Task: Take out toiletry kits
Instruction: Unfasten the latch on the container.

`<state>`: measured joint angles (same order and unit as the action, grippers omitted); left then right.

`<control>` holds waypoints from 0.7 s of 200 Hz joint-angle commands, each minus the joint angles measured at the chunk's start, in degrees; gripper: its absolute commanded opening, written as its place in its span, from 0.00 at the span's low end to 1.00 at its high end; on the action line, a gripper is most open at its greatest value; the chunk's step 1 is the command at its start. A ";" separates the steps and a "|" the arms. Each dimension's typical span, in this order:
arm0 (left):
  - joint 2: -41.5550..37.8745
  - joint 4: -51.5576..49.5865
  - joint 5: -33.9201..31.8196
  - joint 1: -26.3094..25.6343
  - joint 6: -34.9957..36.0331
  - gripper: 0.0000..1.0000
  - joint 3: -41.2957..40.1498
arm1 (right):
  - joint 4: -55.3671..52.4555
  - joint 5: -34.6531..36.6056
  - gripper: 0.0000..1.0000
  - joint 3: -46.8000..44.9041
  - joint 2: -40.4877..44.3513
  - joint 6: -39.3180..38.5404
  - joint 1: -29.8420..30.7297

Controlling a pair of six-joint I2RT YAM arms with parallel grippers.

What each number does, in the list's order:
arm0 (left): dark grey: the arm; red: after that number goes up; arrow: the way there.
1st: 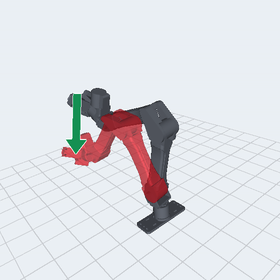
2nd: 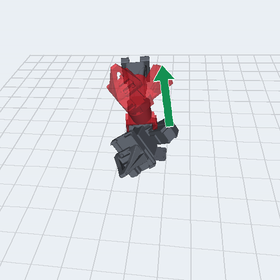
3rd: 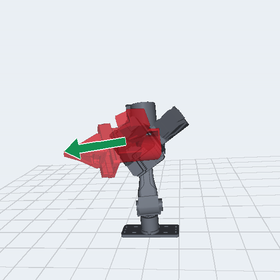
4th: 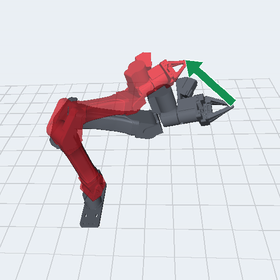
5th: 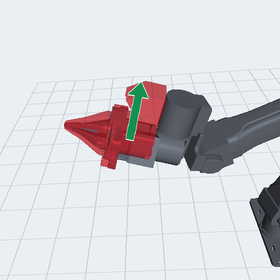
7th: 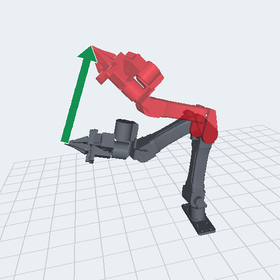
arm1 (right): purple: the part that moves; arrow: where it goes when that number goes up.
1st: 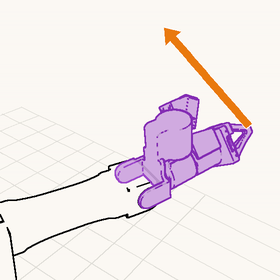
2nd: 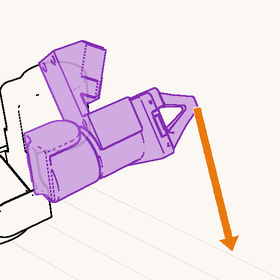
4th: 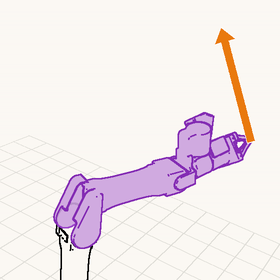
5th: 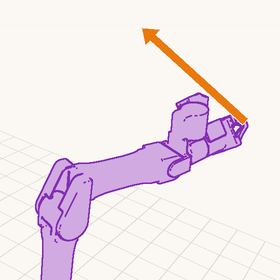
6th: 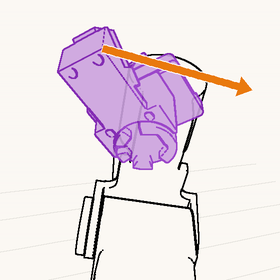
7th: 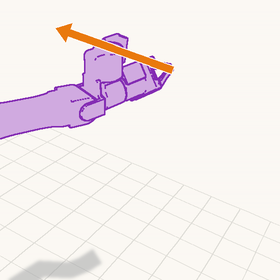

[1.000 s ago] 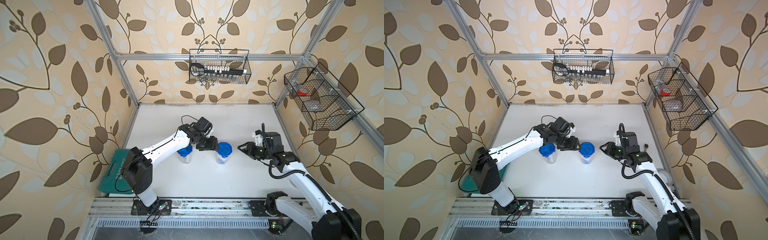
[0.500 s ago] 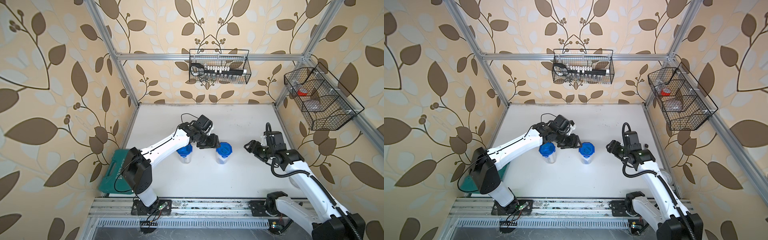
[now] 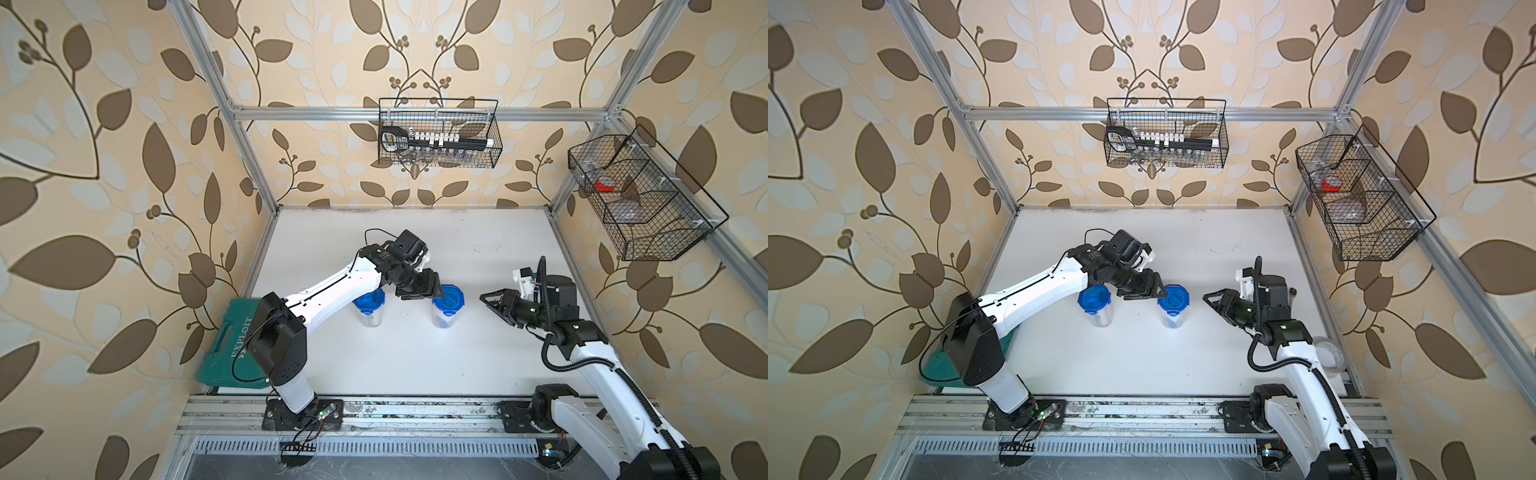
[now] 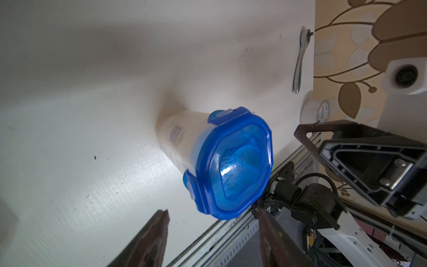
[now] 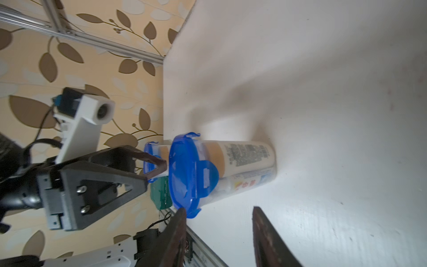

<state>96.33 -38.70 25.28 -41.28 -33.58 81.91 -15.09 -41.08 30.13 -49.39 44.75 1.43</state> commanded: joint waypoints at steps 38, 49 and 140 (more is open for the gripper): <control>2.27 2.01 3.11 -0.05 -1.48 0.65 1.98 | 20.07 -15.73 0.45 -5.85 -1.51 10.04 -0.60; 2.62 2.59 3.20 0.01 -1.83 0.66 2.08 | 22.20 -16.40 0.45 -7.26 -2.52 11.29 -0.55; 4.30 2.56 3.55 -0.02 -2.56 0.65 2.68 | 33.78 -18.40 0.45 -12.34 -5.34 17.97 -0.57</control>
<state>100.99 -36.58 28.12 -41.28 -35.55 82.85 13.74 -57.63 19.64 -53.82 60.31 1.04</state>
